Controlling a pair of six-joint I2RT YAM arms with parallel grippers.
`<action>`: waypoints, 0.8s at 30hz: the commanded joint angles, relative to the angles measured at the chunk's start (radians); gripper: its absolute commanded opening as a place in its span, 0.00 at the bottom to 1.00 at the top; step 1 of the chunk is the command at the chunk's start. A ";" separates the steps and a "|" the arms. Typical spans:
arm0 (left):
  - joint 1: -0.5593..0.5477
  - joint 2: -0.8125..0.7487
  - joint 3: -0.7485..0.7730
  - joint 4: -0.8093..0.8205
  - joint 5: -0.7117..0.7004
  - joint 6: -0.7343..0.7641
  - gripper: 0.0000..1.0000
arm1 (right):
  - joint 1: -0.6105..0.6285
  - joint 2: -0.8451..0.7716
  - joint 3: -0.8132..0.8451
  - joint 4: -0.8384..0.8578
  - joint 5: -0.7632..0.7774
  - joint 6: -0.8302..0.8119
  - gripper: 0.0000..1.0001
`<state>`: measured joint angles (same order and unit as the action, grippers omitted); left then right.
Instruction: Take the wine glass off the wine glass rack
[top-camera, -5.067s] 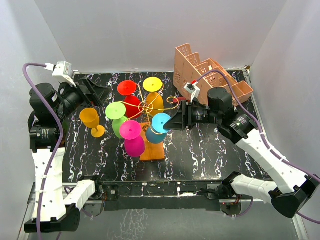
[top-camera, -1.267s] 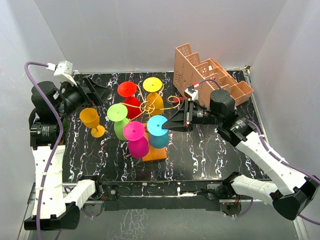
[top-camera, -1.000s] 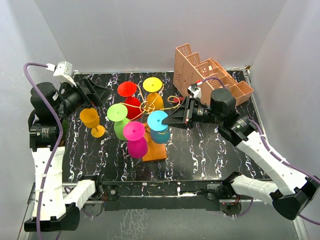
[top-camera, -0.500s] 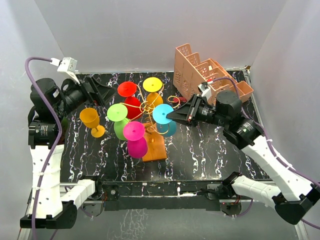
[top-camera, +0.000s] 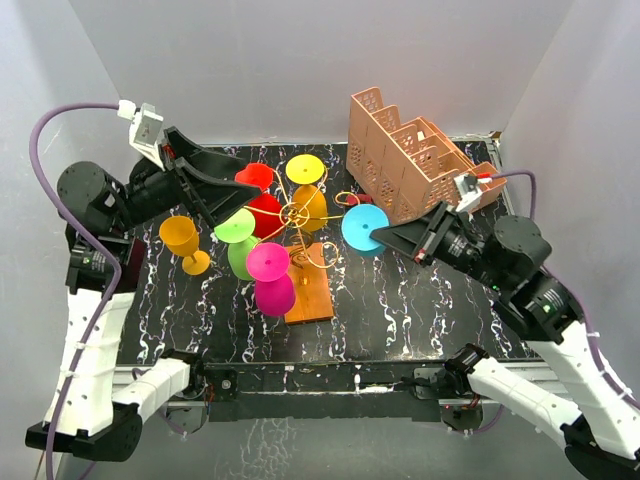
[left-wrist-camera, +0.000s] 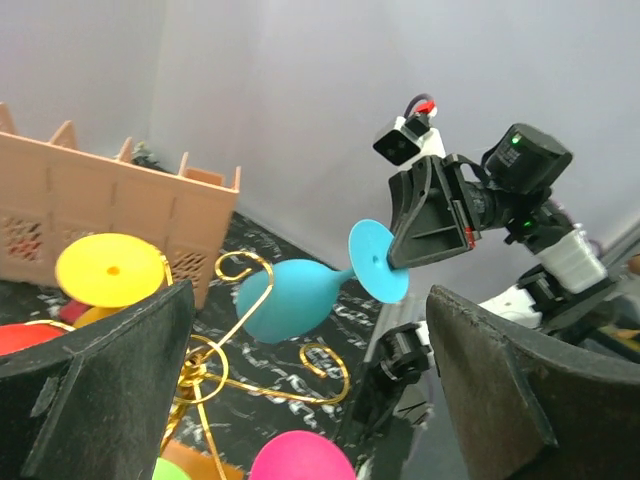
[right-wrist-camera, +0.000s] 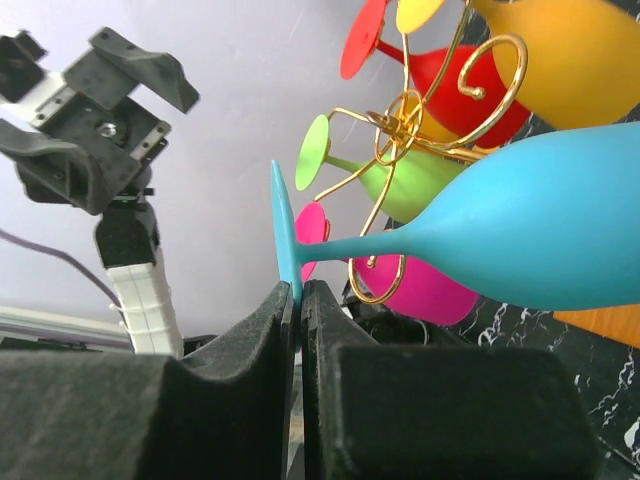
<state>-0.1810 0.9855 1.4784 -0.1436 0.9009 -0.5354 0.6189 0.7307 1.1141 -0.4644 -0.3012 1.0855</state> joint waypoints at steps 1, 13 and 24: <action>-0.005 -0.018 -0.125 0.476 0.058 -0.345 0.97 | -0.005 -0.067 0.010 0.024 0.117 -0.064 0.08; -0.008 0.088 -0.116 0.594 0.026 -0.558 0.97 | -0.005 0.023 0.204 0.196 0.199 -0.138 0.08; -0.007 0.084 -0.183 0.780 -0.003 -0.816 0.96 | -0.004 0.316 0.285 0.780 -0.163 0.178 0.08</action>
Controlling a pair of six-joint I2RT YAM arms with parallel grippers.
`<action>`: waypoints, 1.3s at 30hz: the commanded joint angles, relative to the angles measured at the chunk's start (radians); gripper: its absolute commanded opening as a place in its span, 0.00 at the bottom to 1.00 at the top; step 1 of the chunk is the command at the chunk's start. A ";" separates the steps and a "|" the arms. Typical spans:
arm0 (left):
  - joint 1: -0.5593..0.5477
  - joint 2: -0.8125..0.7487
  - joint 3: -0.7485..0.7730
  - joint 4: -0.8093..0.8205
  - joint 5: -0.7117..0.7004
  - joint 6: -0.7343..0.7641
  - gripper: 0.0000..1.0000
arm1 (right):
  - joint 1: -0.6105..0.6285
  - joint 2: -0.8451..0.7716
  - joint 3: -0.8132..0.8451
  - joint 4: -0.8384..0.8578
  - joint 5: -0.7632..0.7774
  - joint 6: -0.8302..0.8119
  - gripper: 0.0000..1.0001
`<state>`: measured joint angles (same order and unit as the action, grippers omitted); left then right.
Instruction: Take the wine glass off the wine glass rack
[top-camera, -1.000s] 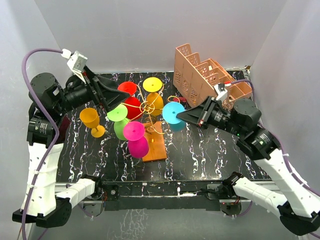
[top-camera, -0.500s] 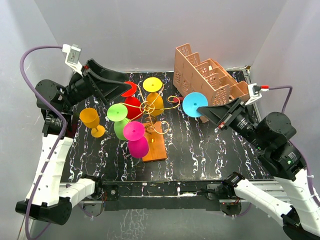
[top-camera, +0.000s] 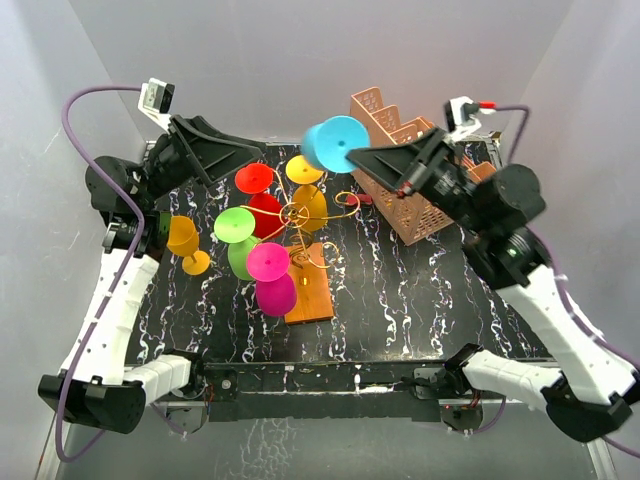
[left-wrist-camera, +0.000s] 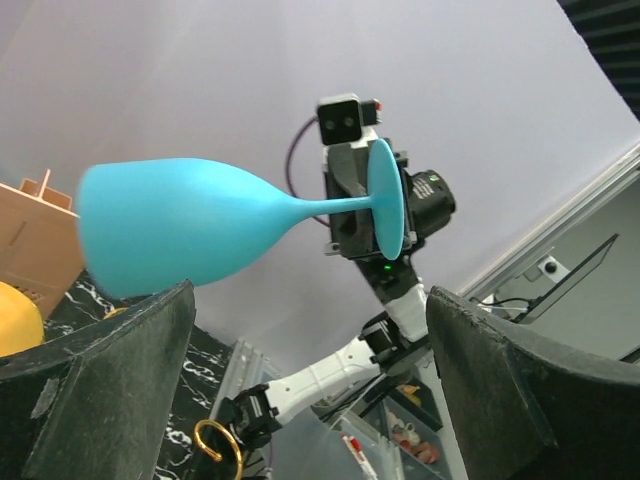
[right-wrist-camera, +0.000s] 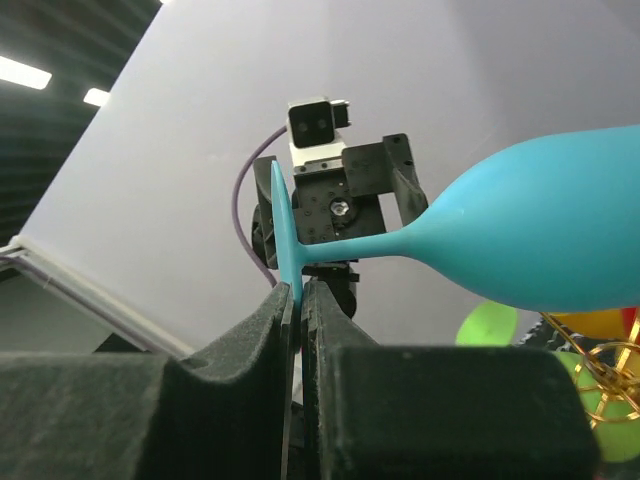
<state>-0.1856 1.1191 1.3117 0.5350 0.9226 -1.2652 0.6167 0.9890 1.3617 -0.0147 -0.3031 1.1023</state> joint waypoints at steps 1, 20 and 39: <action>-0.002 -0.062 -0.021 0.072 -0.041 -0.069 0.96 | -0.002 0.073 0.039 0.374 -0.179 0.186 0.08; -0.003 -0.153 -0.096 -0.029 -0.231 -0.090 0.97 | -0.002 0.117 0.009 0.720 -0.265 0.395 0.08; -0.003 -0.111 -0.166 0.465 -0.091 -0.324 0.45 | -0.002 0.196 -0.115 0.857 -0.265 0.533 0.08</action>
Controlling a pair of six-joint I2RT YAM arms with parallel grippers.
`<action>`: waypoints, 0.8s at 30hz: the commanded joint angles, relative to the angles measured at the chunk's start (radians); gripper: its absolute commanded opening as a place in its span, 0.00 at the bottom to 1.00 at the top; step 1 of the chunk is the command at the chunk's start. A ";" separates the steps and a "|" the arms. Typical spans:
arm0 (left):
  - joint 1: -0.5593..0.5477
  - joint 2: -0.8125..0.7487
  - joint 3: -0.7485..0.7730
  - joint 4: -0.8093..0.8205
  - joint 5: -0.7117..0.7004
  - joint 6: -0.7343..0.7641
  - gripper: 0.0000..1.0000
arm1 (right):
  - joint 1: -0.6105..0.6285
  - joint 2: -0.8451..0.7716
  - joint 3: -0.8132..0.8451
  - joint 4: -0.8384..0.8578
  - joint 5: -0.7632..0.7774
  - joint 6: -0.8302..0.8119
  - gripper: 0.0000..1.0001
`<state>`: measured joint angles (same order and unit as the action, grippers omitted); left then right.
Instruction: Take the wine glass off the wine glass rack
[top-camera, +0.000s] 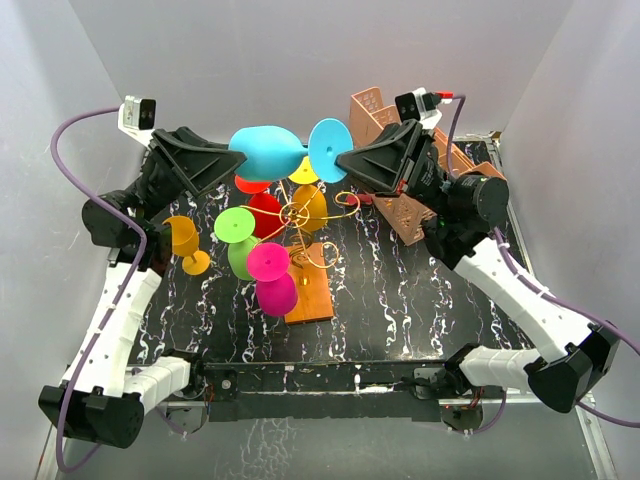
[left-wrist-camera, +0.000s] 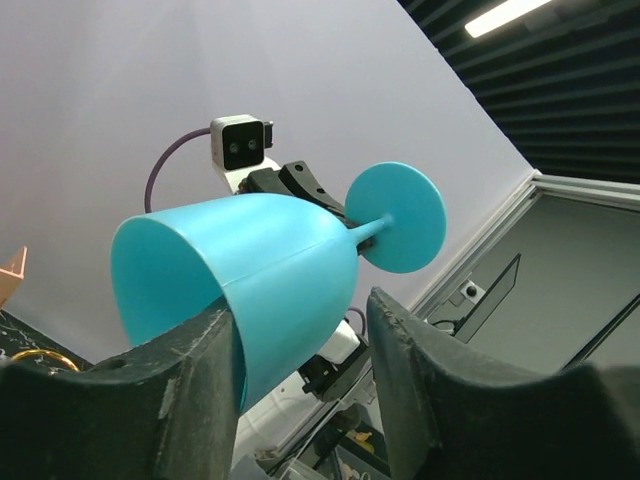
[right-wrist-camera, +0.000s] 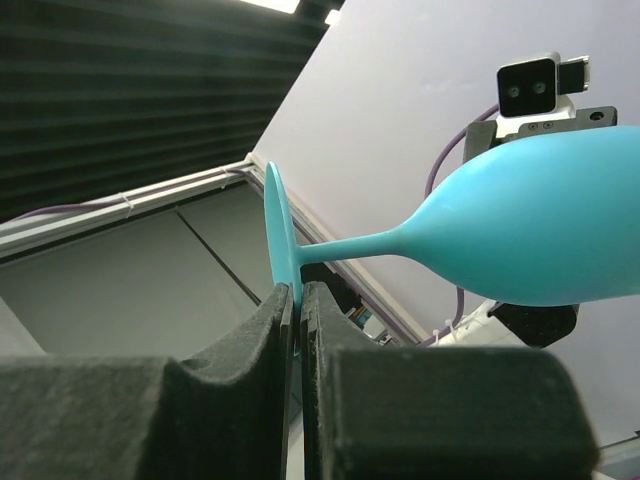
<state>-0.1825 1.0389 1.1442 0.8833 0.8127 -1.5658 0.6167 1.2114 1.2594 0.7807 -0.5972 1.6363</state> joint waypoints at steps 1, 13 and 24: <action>-0.005 -0.031 -0.001 0.119 0.020 -0.027 0.42 | -0.002 -0.028 -0.022 0.060 0.037 -0.003 0.08; -0.006 -0.074 0.002 0.020 0.003 0.080 0.12 | -0.002 -0.126 -0.103 -0.233 0.171 -0.217 0.35; -0.005 -0.232 0.161 -0.721 -0.224 0.673 0.00 | -0.002 -0.259 -0.110 -0.665 0.440 -0.521 0.49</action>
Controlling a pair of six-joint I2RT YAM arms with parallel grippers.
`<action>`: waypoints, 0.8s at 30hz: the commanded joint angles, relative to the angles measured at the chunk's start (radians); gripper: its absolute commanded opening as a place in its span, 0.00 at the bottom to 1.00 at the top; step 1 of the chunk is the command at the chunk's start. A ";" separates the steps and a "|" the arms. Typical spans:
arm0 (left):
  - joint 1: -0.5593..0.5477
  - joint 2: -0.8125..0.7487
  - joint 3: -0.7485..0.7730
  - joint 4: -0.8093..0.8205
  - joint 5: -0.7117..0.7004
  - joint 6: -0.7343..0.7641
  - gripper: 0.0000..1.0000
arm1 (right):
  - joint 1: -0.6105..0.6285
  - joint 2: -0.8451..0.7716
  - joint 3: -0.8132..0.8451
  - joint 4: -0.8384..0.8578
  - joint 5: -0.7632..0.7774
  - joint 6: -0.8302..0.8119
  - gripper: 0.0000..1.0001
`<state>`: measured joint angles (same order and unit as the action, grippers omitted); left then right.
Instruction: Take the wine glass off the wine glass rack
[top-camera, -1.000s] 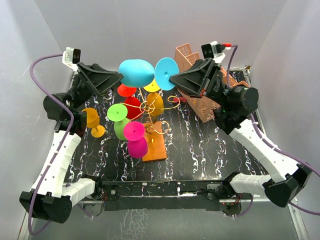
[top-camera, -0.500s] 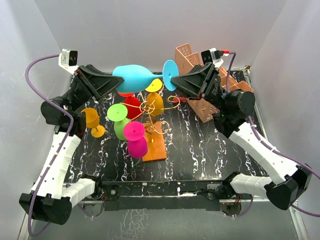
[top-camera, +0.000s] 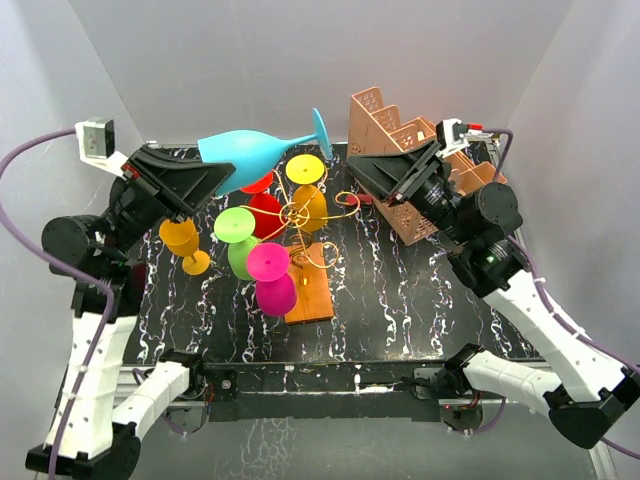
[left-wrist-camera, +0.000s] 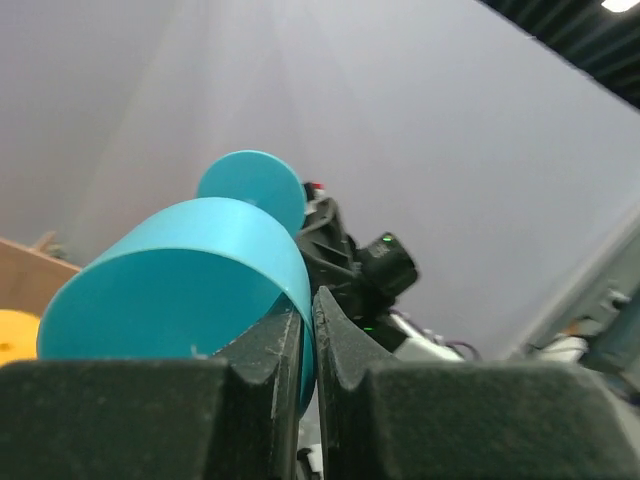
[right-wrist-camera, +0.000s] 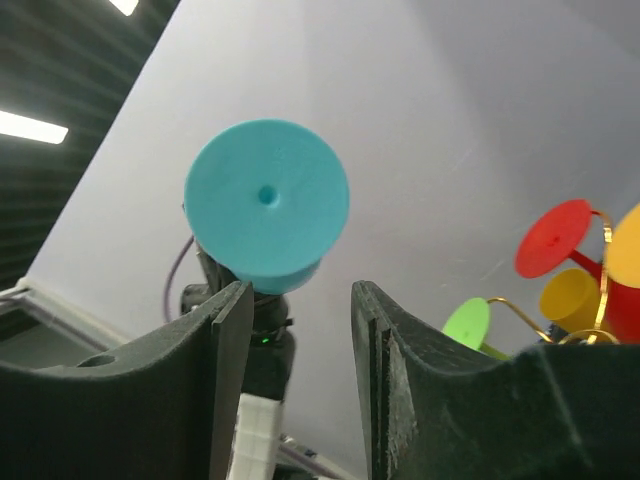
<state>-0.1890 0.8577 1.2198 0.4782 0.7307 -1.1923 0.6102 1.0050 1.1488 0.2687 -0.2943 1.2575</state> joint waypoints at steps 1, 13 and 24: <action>0.001 -0.053 0.116 -0.391 -0.171 0.351 0.00 | 0.004 -0.060 0.000 -0.173 0.153 -0.158 0.50; 0.000 -0.021 0.334 -1.058 -0.878 0.666 0.00 | 0.004 -0.107 0.055 -0.381 0.224 -0.400 0.62; 0.001 0.316 0.526 -1.311 -1.005 0.860 0.00 | 0.005 -0.195 0.029 -0.513 0.308 -0.501 0.66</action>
<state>-0.1890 1.0721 1.6875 -0.7284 -0.2192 -0.4156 0.6106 0.8482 1.1511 -0.2176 -0.0353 0.8116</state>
